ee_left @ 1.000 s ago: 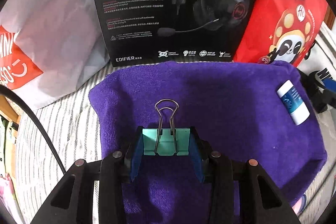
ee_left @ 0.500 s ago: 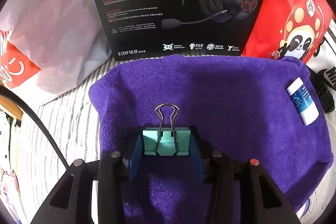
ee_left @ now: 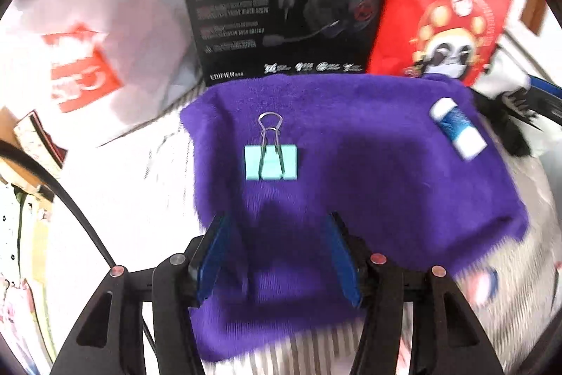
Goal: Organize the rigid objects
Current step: 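Grasp the white tape roll on the bedspread with the left tool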
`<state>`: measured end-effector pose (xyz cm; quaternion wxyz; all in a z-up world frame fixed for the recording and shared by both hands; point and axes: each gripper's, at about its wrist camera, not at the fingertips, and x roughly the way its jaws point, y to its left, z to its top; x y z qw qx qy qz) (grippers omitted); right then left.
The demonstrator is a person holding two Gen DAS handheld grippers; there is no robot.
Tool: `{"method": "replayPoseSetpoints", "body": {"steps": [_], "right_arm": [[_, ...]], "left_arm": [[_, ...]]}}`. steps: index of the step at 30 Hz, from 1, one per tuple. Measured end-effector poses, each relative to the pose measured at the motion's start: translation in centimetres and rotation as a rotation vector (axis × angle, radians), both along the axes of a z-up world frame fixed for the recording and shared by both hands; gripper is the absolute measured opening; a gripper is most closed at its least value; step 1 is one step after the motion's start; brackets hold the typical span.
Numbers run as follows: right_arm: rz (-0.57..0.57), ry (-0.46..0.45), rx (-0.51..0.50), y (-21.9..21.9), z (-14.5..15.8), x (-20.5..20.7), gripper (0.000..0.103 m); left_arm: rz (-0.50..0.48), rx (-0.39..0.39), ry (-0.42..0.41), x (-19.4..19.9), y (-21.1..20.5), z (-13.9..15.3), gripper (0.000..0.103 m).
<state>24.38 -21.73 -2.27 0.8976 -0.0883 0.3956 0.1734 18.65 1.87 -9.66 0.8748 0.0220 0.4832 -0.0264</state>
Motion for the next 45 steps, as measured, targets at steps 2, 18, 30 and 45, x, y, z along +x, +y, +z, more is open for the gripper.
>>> {"method": "replayPoseSetpoints", "body": {"steps": [2,18,30,45], "right_arm": [[0.009,-0.004,-0.009,0.5,0.2,-0.3,0.065],[0.036,0.002,-0.043,2.6,-0.3,-0.7,0.065],[0.000,0.013,-0.034,1.1,-0.5,0.0,0.065],[0.025,0.019,-0.047,1.6,-0.5,-0.4,0.065]], "left_arm": [[-0.023,-0.024,-0.015,-2.8,0.0,0.8,0.054],[-0.141,-0.031,-0.003,-10.4,-3.1,-3.3,0.054],[-0.176,-0.002,-0.007,-9.4,-3.8,-4.6,0.028],[-0.095,-0.041,-0.020,-9.6,-0.5,-4.7,0.028]]}}
